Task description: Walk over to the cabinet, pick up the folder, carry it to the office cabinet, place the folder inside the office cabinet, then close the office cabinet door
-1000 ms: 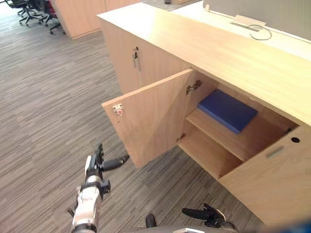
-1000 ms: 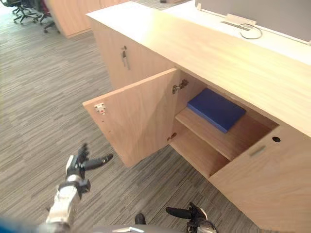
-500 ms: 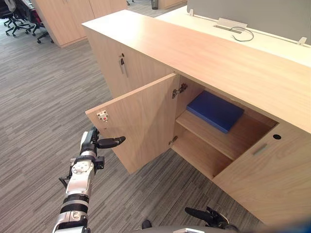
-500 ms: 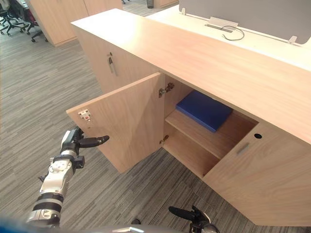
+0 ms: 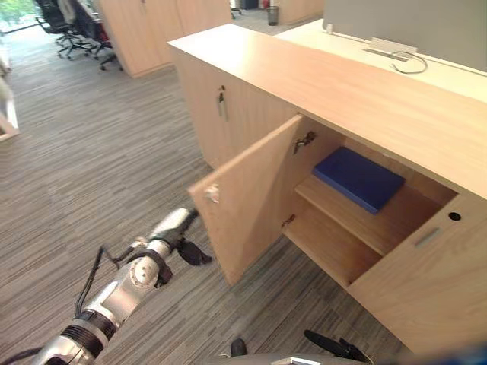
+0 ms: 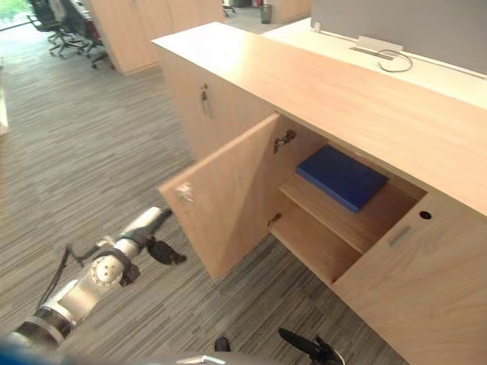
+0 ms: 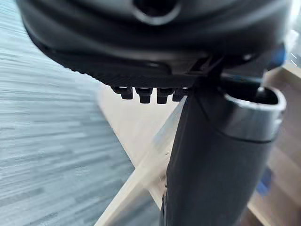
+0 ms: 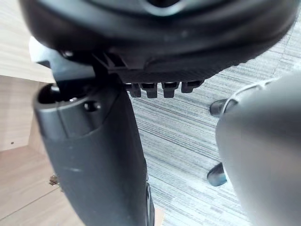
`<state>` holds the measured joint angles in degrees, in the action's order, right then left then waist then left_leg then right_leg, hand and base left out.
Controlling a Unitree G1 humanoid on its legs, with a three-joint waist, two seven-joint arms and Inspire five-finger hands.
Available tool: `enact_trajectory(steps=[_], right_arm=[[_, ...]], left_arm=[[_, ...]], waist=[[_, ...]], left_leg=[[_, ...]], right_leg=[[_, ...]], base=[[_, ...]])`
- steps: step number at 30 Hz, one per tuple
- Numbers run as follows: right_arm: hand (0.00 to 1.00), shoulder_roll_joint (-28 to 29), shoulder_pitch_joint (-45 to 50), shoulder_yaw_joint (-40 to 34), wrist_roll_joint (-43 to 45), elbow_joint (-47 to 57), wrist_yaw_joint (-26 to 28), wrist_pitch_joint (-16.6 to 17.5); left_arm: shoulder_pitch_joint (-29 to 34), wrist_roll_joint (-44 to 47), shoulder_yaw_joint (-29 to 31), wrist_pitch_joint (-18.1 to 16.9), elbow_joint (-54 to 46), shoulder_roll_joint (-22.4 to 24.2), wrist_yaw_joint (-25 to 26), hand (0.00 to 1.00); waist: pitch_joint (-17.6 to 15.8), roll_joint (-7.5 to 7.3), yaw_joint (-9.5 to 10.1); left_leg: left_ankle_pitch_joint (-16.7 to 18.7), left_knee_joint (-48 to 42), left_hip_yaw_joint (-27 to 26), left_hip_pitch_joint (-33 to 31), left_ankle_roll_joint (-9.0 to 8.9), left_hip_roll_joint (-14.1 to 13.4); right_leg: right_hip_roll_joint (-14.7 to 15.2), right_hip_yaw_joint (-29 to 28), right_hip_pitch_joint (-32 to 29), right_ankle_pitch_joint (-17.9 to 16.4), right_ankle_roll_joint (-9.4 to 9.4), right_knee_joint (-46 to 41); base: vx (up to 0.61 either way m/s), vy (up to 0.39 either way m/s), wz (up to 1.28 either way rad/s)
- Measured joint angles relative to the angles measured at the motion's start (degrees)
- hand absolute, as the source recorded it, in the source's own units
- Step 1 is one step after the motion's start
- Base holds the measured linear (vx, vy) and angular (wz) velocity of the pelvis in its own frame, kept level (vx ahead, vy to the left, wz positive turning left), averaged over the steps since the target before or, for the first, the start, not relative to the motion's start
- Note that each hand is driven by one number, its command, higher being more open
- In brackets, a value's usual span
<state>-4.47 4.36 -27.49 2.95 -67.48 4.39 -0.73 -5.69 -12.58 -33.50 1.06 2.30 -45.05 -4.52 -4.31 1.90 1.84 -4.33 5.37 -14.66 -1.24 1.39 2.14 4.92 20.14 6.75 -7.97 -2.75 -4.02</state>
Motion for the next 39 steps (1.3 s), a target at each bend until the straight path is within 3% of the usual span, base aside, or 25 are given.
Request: enact_trajectory(steps=[3,9,11,17,19,22,23,24,25,26,27,28,29,30,32,33,34,35,37,39], right_arm=[[1.0,-0.72,0.51,0.05,1.5,-1.72,-0.27,0.14],[1.0,-0.29,3.05,1.85,3.08,-2.32,-0.91,1.49],[1.0,-0.35,3.54,2.3,3.81,-2.48,-1.0,1.61],[1.0,-1.54,3.9,6.62,3.83,-2.35,-1.21,2.01],[1.0,-1.63,3.73,8.72,3.8,-1.15,-1.31,2.26],[1.0,-1.97,2.97,13.89,3.35,0.86,-1.69,2.23],[1.0,-2.31,1.0,16.63,0.46,1.13,-1.67,1.72],[1.0,-2.18,0.79,17.34,-0.81,1.77,-1.57,1.82],[1.0,-1.85,0.54,17.41,-1.23,1.89,-1.4,1.84],[1.0,-1.38,0.4,17.4,-1.77,1.85,-1.34,1.78],[1.0,-0.31,0.79,17.34,-2.97,1.86,-1.06,1.38],[1.0,-0.3,0.96,17.33,-2.96,1.69,-0.99,1.23],[1.0,-0.8,1.12,17.17,-2.94,1.21,-0.73,0.92],[1.0,-1.75,1.32,16.3,-2.86,1.14,-0.58,0.95],[1.0,-2.62,0.94,15.01,-2.89,1.33,-0.66,0.98],[1.0,-3.11,0.85,15.08,-2.92,1.28,-0.72,0.75],[1.0,-2.94,0.88,15.04,-2.99,1.31,-1.0,0.58],[1.0,-2.98,0.84,14.97,-3.02,1.29,-1.35,0.55],[1.0,-2.62,-0.59,14.85,-3.42,0.87,-2.14,-0.01],[1.0,-2.7,-1.28,14.85,-3.42,0.7,-2.17,-0.06]], left_arm=[[-0.03,-4.58,-7.37,-6.1,-7.95,0.86,-3.76,1.0],[-0.84,-13.17,-17.58,-26.26,-21.32,2.91,-7.21,1.0],[-2.03,-14.71,-17.86,-28.13,-22.55,2.64,-6.81,1.0],[-1.91,-16.77,-17.47,-27.65,-22.54,2.36,-4.75,1.0],[2.15,-16.78,-14.74,-27.52,-22.26,4.26,-4.41,1.0],[13.1,-16.25,-5.3,-26.5,-17.92,13.63,-4.05,1.0],[18.13,-6.94,2.36,-23.68,-10.1,22.92,-3.25,1.0],[18.45,-2.03,5.27,-22.13,-5.38,26.8,-2.61,1.0],[18.08,2.35,8.75,-19.77,-0.4,30.46,-2.09,1.0],[17.53,5.38,11.59,-17.99,3.43,32.78,-1.63,1.0],[15.61,13.41,17.12,-12.53,12.21,34.88,-1.5,1.0],[14.92,15.63,18.11,-10.71,15.31,34.71,-1.57,1.0],[14.84,20.31,19.48,-7.79,19.32,34.17,-1.79,1.0],[16.25,24.53,20.49,-6.47,21.65,34.67,-2.37,1.0],[16.96,29.78,21.94,-4.97,24.35,36.11,-3.53,1.0],[17.46,33.07,23.41,-4.48,26.09,37.8,-3.61,1.0],[17.98,35.11,25.13,-4.54,27.04,39.42,-3.25,1.0],[18.01,35.63,25.51,-4.55,27.28,40.09,-3.04,1.0],[18.37,35.86,27.07,-4.84,27.79,40.53,-2.92,1.0],[18.37,36.26,30.08,-5.59,30.83,41.46,-2.71,1.0]], waist=[[0.09,-0.1,-1.47],[1.99,-0.8,-5.54],[3.0,-0.68,-5.5],[4.38,-0.64,-5.56],[4.29,-0.78,-5.71],[3.66,-1.88,-5.49],[3.35,-2.55,-4.37],[3.28,-2.51,-3.68],[3.24,-3.38,-3.34],[3.29,-4.25,-3.3],[3.07,-5.9,-3.49],[2.76,-6.06,-3.87],[1.71,-5.95,-4.47],[0.47,-3.94,-4.48],[-0.85,-1.82,-4.14],[-0.91,-1.07,-3.55],[-0.91,-1.01,-2.55],[-0.93,-1.03,-1.89],[-1.37,-1.69,-0.29],[-1.39,-1.0,0.03]], left_leg=[[0.1,0.0,-0.6,-0.94,0.14,0.79],[0.32,0.0,-2.86,-0.85,0.48,1.03],[0.29,-0.01,-2.89,-0.84,0.56,1.03],[0.09,-0.01,-3.53,0.28,1.63,0.83],[0.08,-0.02,-5.31,0.28,1.9,0.27],[0.52,-0.31,-11.57,-0.09,2.29,-1.81],[1.75,-0.11,-18.25,-0.96,1.66,-4.26],[1.86,-0.11,-20.25,-1.15,1.23,-5.25],[2.04,-0.17,-22.15,-0.96,0.45,-5.84],[2.02,-0.41,-23.53,-0.72,-0.33,-6.08],[1.95,-1.7,-26.3,0.38,-0.79,-6.56],[3.26,-4.58,-27.01,0.29,-0.85,-7.7],[8.17,-15.19,-28.06,-0.97,-0.91,-12.28],[12.67,-26.04,-27.85,-2.68,-0.27,-17.77],[14.22,-36.29,-23.67,-5.27,1.13,-22.81],[13.81,-41.93,-15.49,-7.96,1.57,-24.06],[15.44,-44.88,-5.98,-10.64,-1.26,-23.1],[17.2,-44.36,-1.92,-10.73,-3.16,-21.29],[21.27,-40.81,8.12,-10.08,-3.8,-14.56],[20.48,-33.98,12.64,-8.15,-3.79,-12.08]], right_leg=[[0.81,-0.69,-0.91,0.38,-0.74,0.41],[1.21,-3.44,-1.63,1.31,-0.83,1.33],[1.17,-3.45,-1.57,1.55,-1.14,1.51],[0.87,-4.28,-0.32,1.55,-1.07,2.3],[0.57,-6.13,-1.13,1.75,-0.78,2.31],[-0.5,-10.73,-4.51,3.14,-0.1,1.88],[1.93,2.57,-7.7,2.03,3.92,-1.02],[4.11,10.61,-8.05,1.76,4.49,-2.17],[5.9,16.6,-7.99,1.94,4.49,-2.74],[6.68,19.32,-7.72,3.02,3.92,-2.65],[6.78,18.63,-7.08,6.04,-0.39,-1.73],[6.48,17.8,-6.54,5.98,-0.28,-1.41],[5.33,16.48,-4.99,5.92,-0.29,-0.7],[3.33,14.42,-4.07,5.5,-0.51,-0.37],[1.19,11.67,-3.68,5.09,0.04,-0.25],[-0.25,9.15,-3.4,4.81,0.53,-0.13],[-0.82,6.53,-3.4,4.53,1.1,-0.19],[-0.89,5.0,-3.76,4.34,1.41,-0.53],[-1.62,-1.72,-4.52,4.26,1.61,-1.53],[-3.27,-6.3,-4.46,4.35,1.3,-2.08]], base=[[-0.13,0.117,-0.04],[-0.01,0.046,-0.25],[0.01,0.005,-0.05],[0.03,-0.025,-0.07],[0.0,-0.015,-0.5],[-0.02,-0.02,-1.28],[-0.07,-0.065,-1.82],[-0.05,-0.075,-1.98],[0.03,-0.035,-1.11],[0.03,-0.06,-1.24],[0.02,-0.072,-0.97],[0.02,-0.151,-1.02],[0.06,-0.189,-0.9],[0.1,-0.191,-0.97],[0.12,-0.14,-0.9],[0.13,-0.13,-1.1],[0.11,-0.074,-1.08],[0.09,0.022,-1.29],[0.08,0.094,-1.49],[0.08,0.175,-1.45]])
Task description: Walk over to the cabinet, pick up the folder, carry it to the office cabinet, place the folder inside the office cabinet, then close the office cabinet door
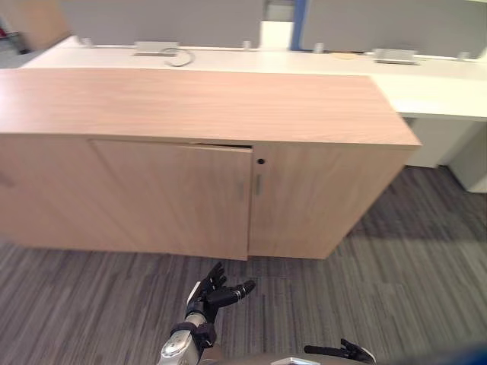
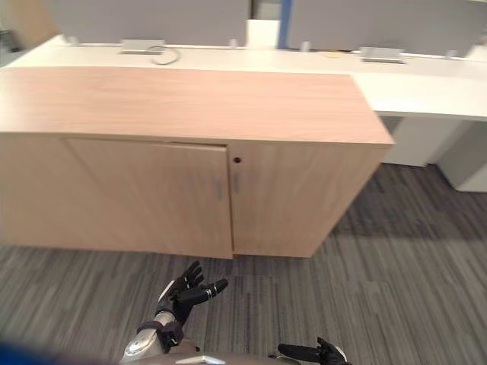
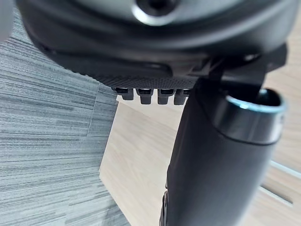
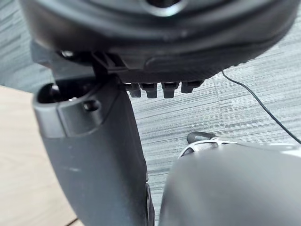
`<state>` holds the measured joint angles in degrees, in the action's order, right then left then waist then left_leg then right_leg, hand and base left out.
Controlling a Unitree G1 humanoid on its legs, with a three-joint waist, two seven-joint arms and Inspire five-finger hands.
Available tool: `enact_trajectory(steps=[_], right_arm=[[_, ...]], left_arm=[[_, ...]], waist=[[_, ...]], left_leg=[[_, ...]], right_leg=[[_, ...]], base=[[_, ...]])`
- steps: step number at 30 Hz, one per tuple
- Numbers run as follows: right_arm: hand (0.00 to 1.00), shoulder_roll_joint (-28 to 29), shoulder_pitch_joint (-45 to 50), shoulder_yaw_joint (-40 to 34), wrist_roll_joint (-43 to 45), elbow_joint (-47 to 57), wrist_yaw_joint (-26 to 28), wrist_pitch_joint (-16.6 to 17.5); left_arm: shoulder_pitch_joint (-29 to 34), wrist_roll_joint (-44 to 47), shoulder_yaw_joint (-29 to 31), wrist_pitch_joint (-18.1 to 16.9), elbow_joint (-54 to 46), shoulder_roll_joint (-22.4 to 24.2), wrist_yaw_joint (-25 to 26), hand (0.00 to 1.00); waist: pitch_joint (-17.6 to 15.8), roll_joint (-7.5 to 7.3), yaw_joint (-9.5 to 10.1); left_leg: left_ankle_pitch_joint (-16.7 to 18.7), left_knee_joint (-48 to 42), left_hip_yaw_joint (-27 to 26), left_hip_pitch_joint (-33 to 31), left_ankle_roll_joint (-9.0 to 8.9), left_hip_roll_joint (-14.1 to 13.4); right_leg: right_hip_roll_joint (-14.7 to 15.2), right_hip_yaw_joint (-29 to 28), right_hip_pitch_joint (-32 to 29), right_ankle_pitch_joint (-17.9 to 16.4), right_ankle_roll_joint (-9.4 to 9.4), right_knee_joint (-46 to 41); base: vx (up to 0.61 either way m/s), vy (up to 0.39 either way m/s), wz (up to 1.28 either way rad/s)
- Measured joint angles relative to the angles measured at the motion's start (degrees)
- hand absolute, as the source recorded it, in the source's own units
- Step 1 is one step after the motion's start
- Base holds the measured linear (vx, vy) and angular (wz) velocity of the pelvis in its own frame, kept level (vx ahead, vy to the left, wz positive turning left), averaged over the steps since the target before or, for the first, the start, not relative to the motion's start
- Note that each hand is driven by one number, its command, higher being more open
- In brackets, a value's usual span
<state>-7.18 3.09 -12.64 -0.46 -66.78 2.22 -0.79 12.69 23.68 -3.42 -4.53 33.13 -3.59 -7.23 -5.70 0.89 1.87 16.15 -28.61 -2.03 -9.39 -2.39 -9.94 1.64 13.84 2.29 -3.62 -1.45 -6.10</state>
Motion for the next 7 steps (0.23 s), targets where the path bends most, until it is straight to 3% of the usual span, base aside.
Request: enact_trajectory(steps=[1,2,3,7], right_arm=[[1.0,0.08,0.08,-0.18,0.04,0.36,-0.38,0.07],[1.0,0.5,0.27,-0.17,0.08,0.47,-0.39,0.06],[1.0,1.24,0.45,-0.24,0.24,0.53,-0.41,-0.01],[1.0,1.88,0.96,-2.06,0.64,0.95,-0.63,0.14]], left_arm=[[-0.67,0.53,2.19,-0.36,4.17,0.06,0.62,1.0],[-1.11,0.52,2.79,-0.38,5.91,-0.05,1.25,1.0],[-1.96,0.3,4.02,-0.41,9.02,-0.66,2.01,1.0],[-3.16,-7.12,6.13,-0.11,16.7,-1.03,3.95,1.0]], waist=[[0.11,0.22,-0.19],[0.43,-0.62,-0.63],[0.61,-1.61,-1.0],[1.02,-2.06,-2.16]], left_leg=[[-1.31,1.78,-0.42,1.49,-0.84,0.2],[-1.48,2.85,-1.06,2.26,-0.83,0.59],[-1.76,4.11,-2.21,2.98,-0.61,1.46],[-5.89,12.74,-3.25,6.52,0.44,5.53]], right_leg=[[-0.61,-2.19,0.46,0.33,-0.85,0.63],[-0.4,-2.77,0.56,0.65,-1.09,1.38],[0.36,-3.46,0.65,1.09,-1.75,2.43],[3.93,-3.45,1.03,1.97,-3.01,4.6]], base=[[0.08,0.179,-1.13],[0.12,0.177,-0.67],[0.08,0.096,-0.26],[0.08,0.073,0.04]])
